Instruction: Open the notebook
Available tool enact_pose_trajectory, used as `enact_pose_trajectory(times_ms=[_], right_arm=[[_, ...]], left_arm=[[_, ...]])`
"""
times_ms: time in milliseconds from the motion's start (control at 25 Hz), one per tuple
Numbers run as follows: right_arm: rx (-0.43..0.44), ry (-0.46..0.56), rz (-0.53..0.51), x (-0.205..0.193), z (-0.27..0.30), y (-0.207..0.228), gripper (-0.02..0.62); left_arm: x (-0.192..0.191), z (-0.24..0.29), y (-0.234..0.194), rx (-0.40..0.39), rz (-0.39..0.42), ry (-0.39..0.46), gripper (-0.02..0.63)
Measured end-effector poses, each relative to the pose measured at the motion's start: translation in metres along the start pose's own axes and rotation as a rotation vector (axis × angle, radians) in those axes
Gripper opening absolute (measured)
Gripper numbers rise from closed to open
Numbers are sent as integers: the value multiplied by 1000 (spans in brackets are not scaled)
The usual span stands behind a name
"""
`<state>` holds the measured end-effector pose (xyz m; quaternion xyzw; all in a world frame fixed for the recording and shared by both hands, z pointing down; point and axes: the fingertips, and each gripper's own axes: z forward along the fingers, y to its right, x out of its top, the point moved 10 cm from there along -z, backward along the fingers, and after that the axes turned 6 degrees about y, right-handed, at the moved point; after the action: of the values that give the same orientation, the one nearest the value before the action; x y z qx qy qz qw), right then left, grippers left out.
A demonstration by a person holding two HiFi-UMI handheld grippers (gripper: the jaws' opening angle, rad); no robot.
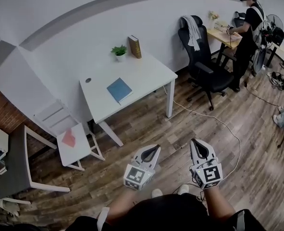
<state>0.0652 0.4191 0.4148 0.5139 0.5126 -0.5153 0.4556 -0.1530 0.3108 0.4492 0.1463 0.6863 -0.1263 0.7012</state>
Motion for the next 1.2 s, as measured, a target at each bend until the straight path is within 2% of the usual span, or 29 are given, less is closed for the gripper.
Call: enact_pose_trajectory(times_ms=[120,320,600,840,1200], right_arm=[[-23,5,15,-2,5,-6,2],[-3,1,18,-4,20,-15,2],[49,21,45,-8,68,-3,2],[105,40,45,-10,127,29,2],[232,-31,69,-28,209,93,2]], left_arm=[[-1,-9,-9,3,1,3,6],[-2,-16,-26,24,0,-12,6],[-10,11,-50,40,2,-29,6],[-5,59,-83,56,19,-32,6],[-12,127,-134,146,-20,-48,6]])
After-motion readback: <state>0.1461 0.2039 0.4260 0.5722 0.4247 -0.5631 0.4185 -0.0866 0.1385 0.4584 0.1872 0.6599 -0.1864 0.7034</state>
